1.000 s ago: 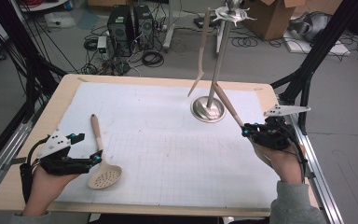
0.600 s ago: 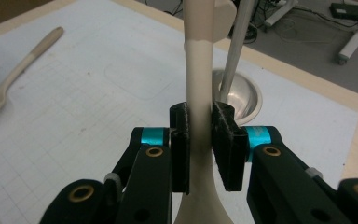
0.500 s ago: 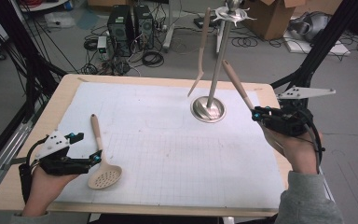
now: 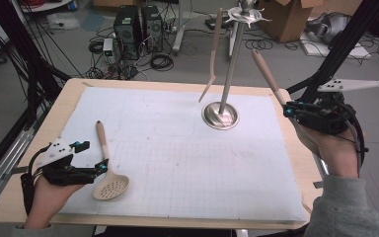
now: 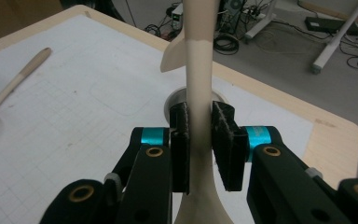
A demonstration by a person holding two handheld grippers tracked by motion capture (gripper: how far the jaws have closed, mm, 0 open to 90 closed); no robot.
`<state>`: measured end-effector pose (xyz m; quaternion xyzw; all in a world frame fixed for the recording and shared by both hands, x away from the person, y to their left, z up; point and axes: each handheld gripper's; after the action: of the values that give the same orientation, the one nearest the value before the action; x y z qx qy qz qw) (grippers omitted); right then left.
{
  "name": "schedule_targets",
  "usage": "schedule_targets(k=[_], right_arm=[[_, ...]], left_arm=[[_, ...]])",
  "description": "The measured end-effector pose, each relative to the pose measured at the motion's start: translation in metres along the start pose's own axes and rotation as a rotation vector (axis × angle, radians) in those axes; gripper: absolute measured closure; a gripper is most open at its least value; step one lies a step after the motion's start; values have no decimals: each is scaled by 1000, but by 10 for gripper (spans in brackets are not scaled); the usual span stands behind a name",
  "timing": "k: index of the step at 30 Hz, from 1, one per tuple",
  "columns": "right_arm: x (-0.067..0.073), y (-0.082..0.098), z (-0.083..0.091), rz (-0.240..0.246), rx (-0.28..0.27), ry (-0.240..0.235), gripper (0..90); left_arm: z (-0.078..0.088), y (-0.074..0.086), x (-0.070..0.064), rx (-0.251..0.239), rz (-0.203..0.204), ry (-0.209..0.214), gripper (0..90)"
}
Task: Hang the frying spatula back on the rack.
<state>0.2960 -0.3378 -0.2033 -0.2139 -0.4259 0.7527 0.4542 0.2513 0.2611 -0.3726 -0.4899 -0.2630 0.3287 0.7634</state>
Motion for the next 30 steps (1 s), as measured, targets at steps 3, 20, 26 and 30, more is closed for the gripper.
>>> schedule_targets(k=[3,20,26,30], right_arm=[[-5,-1,3,-4,-2,1,777],[-34,-27,8,16,-32,3,777],[-41,-35,9,24,-33,-21,777],[-46,-37,12,33,-42,-42,777]], left_arm=[[0,0,0,3,-2,-3,118],[-3,6,3,16,10,-15,118],[0,7,4,15,15,-23,118],[3,8,6,13,21,-31,118]])
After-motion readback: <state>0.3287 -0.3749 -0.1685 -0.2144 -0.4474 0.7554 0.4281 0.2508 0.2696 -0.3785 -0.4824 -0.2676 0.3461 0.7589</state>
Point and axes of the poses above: each handheld gripper's, and its own axes: z roughly backward along the jaws, y roughly out of its underside, x roughly to its left, and after that the axes turned 6 degrees about -z, right-handed
